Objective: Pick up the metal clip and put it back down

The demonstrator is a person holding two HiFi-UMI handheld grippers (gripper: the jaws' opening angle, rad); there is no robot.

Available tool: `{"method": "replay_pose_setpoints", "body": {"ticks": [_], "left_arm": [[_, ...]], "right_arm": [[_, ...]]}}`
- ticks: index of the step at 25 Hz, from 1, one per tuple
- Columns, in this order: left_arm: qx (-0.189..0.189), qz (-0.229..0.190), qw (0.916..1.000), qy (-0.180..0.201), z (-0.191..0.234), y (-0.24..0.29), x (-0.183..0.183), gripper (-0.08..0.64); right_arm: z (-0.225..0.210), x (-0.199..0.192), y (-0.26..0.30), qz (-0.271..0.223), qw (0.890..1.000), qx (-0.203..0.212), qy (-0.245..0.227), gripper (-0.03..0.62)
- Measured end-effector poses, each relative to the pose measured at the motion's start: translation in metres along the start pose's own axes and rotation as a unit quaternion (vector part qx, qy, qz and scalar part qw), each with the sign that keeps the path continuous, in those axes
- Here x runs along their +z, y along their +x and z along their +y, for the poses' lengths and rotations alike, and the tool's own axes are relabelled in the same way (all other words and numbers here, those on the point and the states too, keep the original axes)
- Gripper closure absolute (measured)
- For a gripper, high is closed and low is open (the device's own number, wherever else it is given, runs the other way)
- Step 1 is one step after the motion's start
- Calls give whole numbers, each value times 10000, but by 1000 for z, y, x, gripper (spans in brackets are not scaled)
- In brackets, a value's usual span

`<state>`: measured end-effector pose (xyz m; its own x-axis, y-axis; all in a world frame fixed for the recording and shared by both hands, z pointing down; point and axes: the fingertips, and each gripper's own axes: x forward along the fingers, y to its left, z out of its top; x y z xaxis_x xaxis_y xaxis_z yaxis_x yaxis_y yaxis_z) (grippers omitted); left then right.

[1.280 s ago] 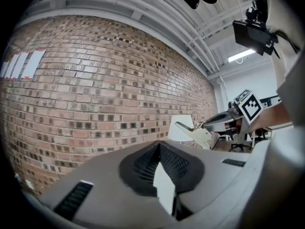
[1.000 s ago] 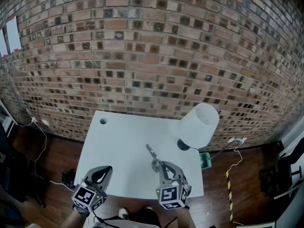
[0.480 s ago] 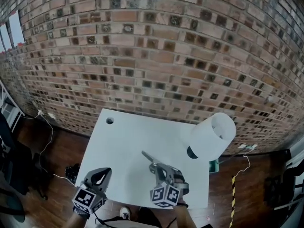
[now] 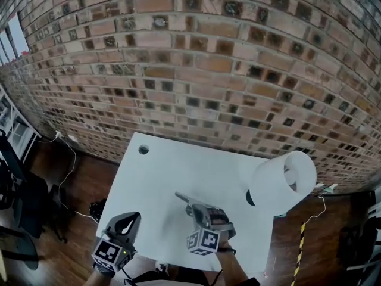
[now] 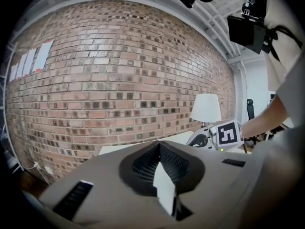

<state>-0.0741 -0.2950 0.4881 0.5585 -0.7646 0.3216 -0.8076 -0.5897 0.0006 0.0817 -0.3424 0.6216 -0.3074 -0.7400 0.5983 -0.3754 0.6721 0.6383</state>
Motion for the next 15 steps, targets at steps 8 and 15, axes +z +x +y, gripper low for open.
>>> {"method": "replay_pose_setpoints", "body": {"ticks": [8, 15], "left_arm": [[183, 325, 9993, -47, 11, 8, -16, 571], [312, 545, 9979, 165, 14, 16, -24, 571]], "right_arm": [[26, -11, 48, 56, 9971, 426, -632, 589], [40, -14, 64, 53, 9955, 636, -705, 589]]}}
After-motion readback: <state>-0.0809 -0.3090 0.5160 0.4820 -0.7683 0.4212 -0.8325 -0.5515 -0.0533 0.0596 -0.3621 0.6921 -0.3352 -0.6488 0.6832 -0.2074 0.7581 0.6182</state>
